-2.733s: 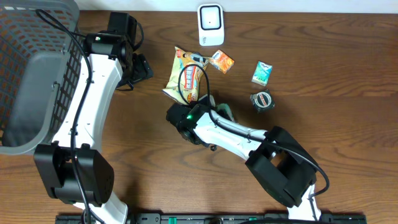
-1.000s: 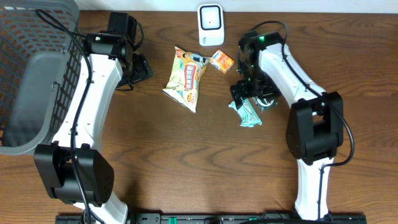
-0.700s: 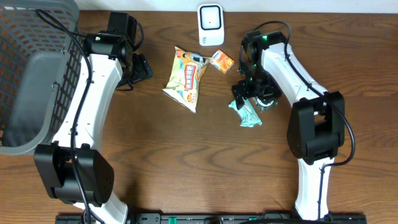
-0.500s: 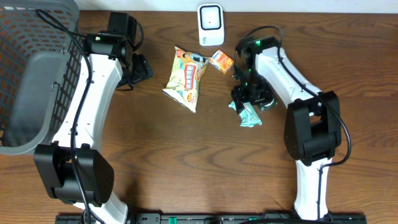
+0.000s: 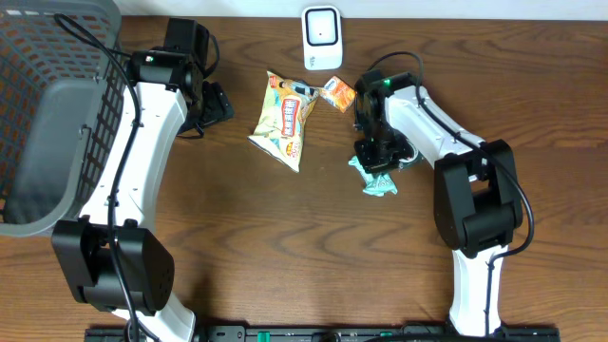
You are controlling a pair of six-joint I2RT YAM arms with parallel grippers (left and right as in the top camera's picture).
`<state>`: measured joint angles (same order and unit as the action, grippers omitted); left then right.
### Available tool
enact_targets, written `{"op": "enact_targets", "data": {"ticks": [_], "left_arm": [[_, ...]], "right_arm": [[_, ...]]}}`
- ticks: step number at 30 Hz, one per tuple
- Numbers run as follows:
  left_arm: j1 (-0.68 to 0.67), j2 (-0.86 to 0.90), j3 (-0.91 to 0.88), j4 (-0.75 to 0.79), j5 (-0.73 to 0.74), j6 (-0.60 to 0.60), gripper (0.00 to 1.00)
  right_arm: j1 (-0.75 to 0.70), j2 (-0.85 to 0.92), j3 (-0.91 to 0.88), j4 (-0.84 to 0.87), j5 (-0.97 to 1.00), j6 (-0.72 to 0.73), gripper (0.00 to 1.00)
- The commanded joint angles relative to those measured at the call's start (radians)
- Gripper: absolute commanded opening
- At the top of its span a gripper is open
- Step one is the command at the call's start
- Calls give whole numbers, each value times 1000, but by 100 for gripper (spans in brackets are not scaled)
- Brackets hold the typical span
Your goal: Scan the item barcode
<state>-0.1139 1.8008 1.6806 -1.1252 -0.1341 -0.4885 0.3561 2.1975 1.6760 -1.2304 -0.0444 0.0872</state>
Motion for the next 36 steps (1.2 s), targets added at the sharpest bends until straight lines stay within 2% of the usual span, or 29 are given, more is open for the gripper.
{"op": "enact_targets", "data": {"ticks": [1,30,31,32,33,35,36], "left_arm": [[3,-5,3,-3,-13,17,98],[3,-5,3,-3,-13,17,98],[3,-5,3,-3,-13,17,97],[3,-5,3,-3,-13,17,98],[3,-5,3,-3,-13,17,98],[3,-5,3,-3,-13,17,98],[3,-5,3,-3,-13,17,98]], "right_arm": [[13,3,41,-16,-19,13,1],[147,3,36,70,-18,13,1],[147,3,35,69,-18,13,8],[147,4,35,66,-18,13,22],[148,4,32,60,-18,13,32],[150,4,18,58,-18,13,44],[150,4,10,61,-18,13,44]]}}
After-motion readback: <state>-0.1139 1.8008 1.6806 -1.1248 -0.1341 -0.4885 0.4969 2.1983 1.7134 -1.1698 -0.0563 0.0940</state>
